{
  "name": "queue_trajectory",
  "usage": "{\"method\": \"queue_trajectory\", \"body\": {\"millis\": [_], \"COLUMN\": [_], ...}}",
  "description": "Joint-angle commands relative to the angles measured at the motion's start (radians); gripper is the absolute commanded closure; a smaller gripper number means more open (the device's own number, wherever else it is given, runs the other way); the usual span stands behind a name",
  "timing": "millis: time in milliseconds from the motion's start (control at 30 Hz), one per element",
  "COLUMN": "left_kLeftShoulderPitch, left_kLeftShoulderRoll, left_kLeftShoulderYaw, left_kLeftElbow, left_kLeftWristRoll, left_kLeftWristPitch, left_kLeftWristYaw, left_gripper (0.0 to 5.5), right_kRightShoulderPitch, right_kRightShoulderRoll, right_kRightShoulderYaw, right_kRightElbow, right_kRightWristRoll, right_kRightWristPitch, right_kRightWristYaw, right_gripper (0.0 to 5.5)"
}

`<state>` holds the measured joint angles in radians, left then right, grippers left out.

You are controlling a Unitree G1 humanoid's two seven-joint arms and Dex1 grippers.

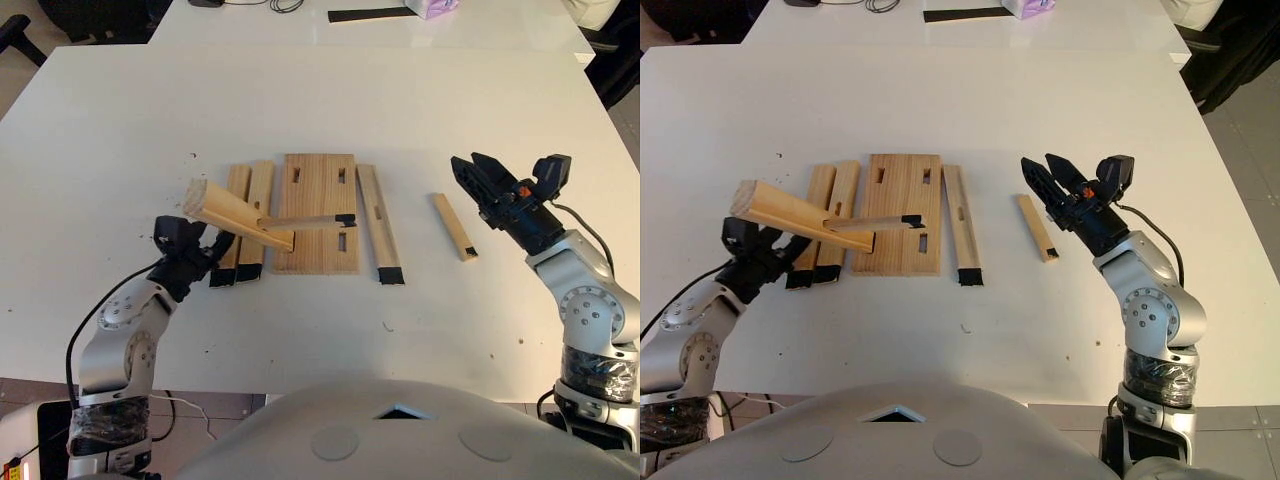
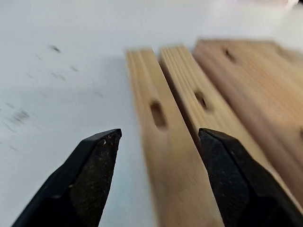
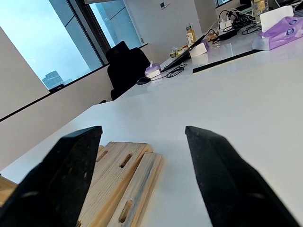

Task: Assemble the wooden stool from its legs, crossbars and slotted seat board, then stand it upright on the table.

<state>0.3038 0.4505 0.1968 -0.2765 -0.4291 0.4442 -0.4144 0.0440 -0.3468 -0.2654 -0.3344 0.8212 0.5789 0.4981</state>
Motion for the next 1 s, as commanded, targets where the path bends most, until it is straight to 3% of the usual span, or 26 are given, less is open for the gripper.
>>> {"method": "queue_trajectory", "body": {"millis": [33,700,1000], "left_kLeftShoulderPitch": [0.001,0.107,0.097], "left_kLeftShoulderRoll": [0.007,0.043,0.126], "left_kLeftShoulderYaw": [-0.040,0.029,0.040], "left_kLeftElbow": [0.014,-0.074,-0.074], "left_kLeftWristRoll": [0.050,0.035,0.007], "left_kLeftWristPitch": [0.033,0.249,0.342], "left_kLeftWristYaw": [0.010,0.048,-0.018], "left_gripper": [2.45,2.45,3.49], "right_kRightShoulderPitch": [0.010,0.127,0.153], "right_kRightShoulderRoll": [0.017,0.065,0.103], "right_kRightShoulderYaw": [0.007,0.009,0.033], "right_kRightElbow": [-0.021,-0.093,-0.102], "right_kRightWristRoll": [0.004,0.006,-0.010], "right_kRightWristPitch": [-0.001,-0.014,-0.048], "right_kRightWristYaw": [-0.015,-0.046,-0.065], "right_gripper": [2.26,2.26,2.26]}}
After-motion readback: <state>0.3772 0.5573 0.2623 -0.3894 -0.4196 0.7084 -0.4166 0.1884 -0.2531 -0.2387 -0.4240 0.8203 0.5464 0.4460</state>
